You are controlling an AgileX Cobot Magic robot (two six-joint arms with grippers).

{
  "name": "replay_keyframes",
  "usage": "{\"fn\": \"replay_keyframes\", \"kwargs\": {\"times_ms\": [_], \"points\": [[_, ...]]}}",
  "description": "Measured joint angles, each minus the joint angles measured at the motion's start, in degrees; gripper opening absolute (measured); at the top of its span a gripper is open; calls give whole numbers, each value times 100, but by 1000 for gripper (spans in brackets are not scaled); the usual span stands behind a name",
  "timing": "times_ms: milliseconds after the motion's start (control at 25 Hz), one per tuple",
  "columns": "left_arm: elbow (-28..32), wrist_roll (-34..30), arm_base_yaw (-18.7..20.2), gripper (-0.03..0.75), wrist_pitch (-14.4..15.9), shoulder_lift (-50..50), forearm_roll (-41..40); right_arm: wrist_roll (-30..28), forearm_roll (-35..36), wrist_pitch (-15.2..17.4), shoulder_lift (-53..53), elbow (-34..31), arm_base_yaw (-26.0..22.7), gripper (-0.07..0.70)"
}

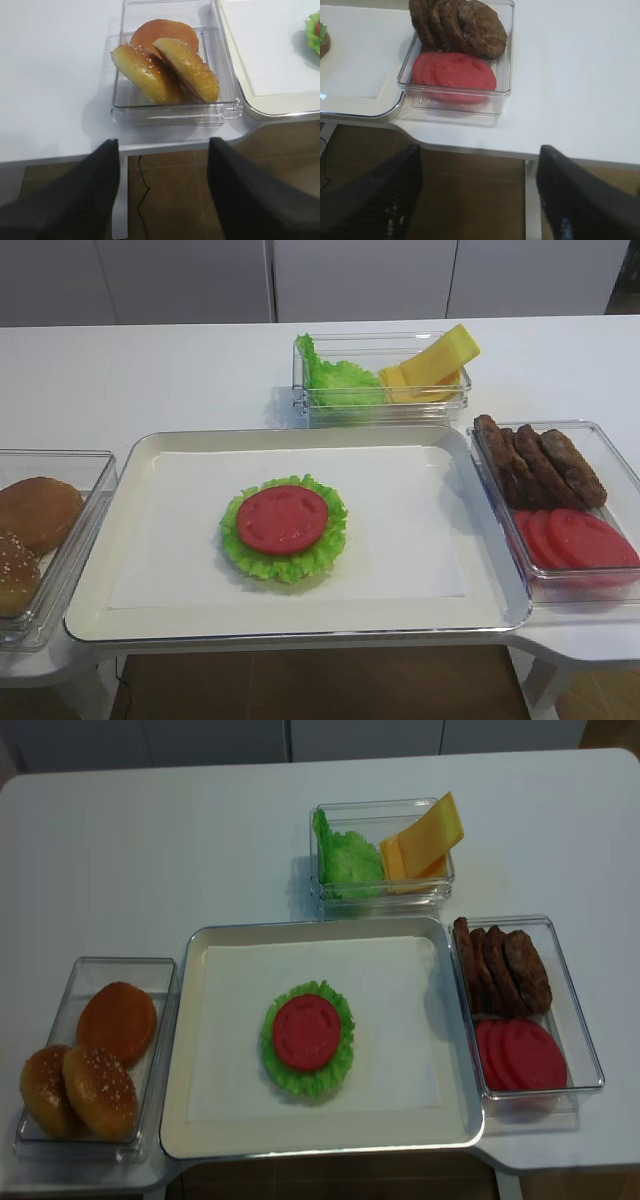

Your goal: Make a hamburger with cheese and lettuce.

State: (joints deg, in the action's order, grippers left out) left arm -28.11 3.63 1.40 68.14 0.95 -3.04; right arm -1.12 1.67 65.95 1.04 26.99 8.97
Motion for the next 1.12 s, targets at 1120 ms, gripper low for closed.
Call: {"fn": "replay_keyframes", "kwargs": {"times_ms": [1120], "points": [[0,0,0,414,0,0,0,-61,113,-9,0,0,-659,552]]}}
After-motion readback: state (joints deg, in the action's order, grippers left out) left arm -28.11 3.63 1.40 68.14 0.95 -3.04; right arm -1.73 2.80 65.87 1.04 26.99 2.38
